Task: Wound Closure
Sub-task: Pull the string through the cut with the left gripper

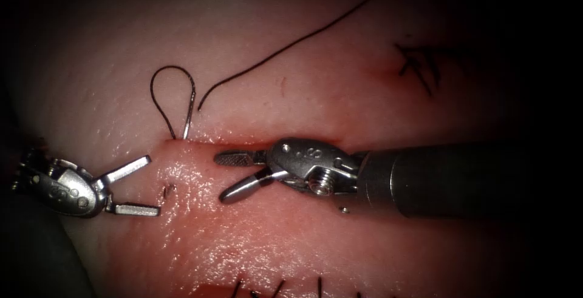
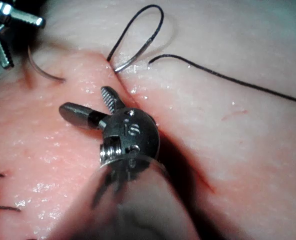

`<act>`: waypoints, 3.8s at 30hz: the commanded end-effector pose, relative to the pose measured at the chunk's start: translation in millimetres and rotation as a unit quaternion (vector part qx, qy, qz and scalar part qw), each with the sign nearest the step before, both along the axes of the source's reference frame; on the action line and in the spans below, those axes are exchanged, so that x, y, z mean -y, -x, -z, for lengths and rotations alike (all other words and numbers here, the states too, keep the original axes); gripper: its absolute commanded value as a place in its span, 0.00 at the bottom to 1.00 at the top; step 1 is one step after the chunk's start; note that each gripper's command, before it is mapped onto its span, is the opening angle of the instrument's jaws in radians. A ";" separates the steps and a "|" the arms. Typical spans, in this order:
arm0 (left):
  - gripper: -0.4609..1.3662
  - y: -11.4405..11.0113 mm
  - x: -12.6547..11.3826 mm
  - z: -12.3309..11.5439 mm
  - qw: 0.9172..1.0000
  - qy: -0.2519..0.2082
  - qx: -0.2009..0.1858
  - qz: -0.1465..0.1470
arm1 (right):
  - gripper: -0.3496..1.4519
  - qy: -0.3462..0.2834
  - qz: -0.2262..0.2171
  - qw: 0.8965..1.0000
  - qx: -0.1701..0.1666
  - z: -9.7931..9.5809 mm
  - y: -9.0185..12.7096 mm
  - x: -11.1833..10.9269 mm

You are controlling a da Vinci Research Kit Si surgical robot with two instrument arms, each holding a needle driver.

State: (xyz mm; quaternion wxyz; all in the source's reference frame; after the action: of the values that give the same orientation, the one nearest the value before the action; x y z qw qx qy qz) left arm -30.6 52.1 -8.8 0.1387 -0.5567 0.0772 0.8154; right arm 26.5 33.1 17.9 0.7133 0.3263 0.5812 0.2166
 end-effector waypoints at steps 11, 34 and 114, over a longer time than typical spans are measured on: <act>0.64 1.9 -0.8 -3.4 0.996 -0.037 0.014 -0.074 | 0.74 0.001 0.002 1.000 -0.001 -0.2 0.0 0.3; 0.06 2.0 -1.3 -5.3 0.988 -0.149 0.016 -0.038 | 0.73 0.003 0.003 1.000 -0.001 -0.3 0.1 0.8; 0.06 -6.1 -18.5 25.8 0.969 0.160 0.169 0.080 | 0.71 0.018 0.009 1.000 -0.001 -1.8 -0.8 2.8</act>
State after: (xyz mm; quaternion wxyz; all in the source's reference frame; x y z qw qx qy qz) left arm -24.3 70.5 -34.6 0.1248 -0.6929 0.2282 0.6725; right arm 27.2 30.3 19.6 0.7204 0.3188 0.5828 0.1993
